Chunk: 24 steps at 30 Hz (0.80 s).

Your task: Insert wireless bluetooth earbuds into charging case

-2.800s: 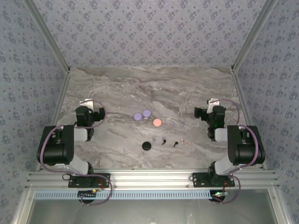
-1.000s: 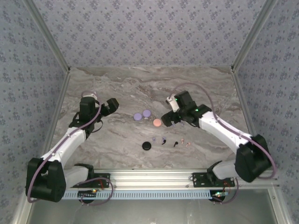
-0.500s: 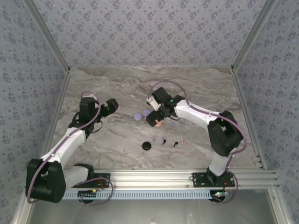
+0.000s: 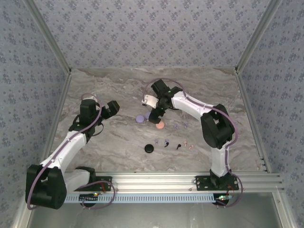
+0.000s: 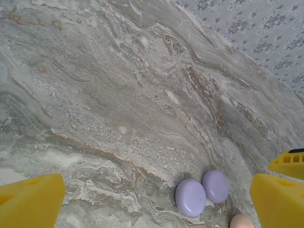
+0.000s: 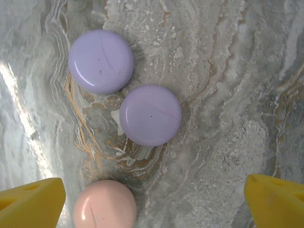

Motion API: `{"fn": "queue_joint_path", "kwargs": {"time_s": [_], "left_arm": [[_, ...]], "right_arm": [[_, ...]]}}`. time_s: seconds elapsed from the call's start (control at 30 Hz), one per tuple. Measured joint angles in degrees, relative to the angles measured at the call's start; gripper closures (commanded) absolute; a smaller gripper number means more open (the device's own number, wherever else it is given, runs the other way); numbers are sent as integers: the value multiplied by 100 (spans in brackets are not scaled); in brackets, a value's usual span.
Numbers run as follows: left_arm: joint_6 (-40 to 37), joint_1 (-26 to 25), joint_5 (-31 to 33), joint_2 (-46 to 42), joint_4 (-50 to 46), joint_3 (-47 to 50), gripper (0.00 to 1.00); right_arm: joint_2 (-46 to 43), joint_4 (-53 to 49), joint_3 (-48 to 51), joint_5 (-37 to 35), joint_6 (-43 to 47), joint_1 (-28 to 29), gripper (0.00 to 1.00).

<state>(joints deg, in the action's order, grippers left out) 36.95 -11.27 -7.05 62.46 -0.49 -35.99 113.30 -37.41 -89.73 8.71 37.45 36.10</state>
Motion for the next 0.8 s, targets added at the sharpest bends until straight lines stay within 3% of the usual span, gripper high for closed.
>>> {"fn": "queue_joint_path", "kwargs": {"time_s": [0.4,0.8], "left_arm": [[-46,0,122,-11,-127,0,1],[-107,0,216,-13,-151,0,1]], "right_arm": [[625,-188,-649,892,2166,-92,0],[1331,-481,-1338,1005,2868,98,5]]}}
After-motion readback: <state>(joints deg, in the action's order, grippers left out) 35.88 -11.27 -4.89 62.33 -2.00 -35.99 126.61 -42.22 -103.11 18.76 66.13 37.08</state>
